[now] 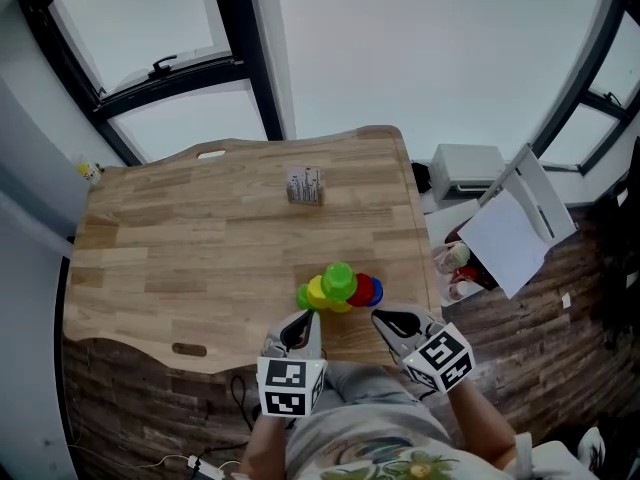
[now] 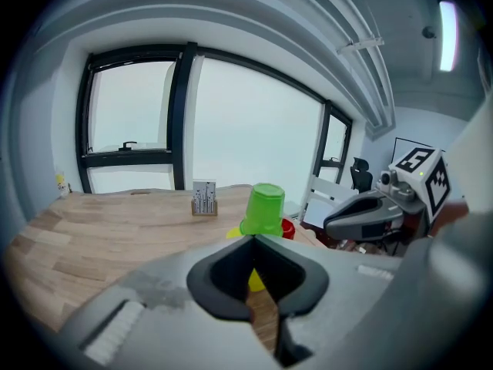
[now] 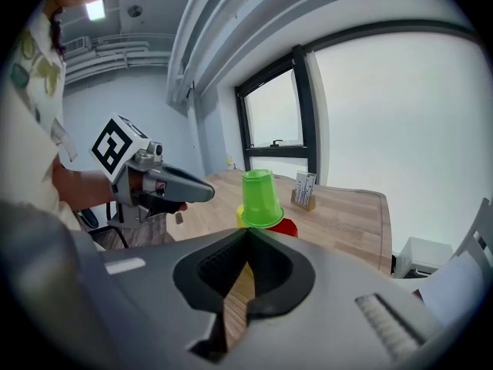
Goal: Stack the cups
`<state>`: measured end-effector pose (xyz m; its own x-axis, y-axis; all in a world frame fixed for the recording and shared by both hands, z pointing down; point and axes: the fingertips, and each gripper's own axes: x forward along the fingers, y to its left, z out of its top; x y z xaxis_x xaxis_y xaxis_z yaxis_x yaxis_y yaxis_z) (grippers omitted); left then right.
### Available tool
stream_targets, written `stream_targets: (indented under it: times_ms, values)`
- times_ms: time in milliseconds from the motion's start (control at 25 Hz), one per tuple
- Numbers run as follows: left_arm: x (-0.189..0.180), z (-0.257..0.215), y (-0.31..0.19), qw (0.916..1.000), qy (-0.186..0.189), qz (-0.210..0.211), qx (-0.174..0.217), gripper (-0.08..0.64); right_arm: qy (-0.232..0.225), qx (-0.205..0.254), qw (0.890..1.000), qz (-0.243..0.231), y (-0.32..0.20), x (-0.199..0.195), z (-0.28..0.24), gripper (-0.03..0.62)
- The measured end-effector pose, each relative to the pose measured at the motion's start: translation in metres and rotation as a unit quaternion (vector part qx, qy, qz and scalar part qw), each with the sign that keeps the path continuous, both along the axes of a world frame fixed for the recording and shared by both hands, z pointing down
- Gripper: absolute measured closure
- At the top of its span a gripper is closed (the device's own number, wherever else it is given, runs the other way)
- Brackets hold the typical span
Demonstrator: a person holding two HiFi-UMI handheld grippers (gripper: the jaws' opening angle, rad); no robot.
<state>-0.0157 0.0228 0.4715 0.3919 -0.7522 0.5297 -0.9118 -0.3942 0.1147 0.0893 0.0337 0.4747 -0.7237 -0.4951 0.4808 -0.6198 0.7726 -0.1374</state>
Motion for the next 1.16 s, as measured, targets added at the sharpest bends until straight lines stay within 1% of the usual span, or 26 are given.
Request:
stream_targets:
  times_ms: [280,440,600,920,1160]
  values:
    - [0.027,0.004,0.012,0.9991,0.037,0.016,-0.012,0.554,0.002,0.008,1.000,0.000,0.011,-0.005,-0.003,0.594]
    - [0.036,0.004,0.017,0.9992,0.028,0.029,-0.007,0.554,0.008,0.008,1.000,0.000,0.014,-0.007,-0.003,0.594]
    - [0.043,0.005,0.021,0.9989,0.027,0.038,-0.004,0.554,0.012,0.014,1.000,0.000,0.015,-0.008,-0.005,0.594]
    - [0.047,0.004,0.024,0.9987,0.022,0.046,-0.004,0.554,0.015,0.018,1.000,-0.001,0.017,-0.006,-0.010,0.594]
    - [0.053,0.001,0.025,0.9983,0.032,0.048,-0.004,0.554,0.005,0.027,1.000,0.001,0.014,-0.005,-0.016,0.594]
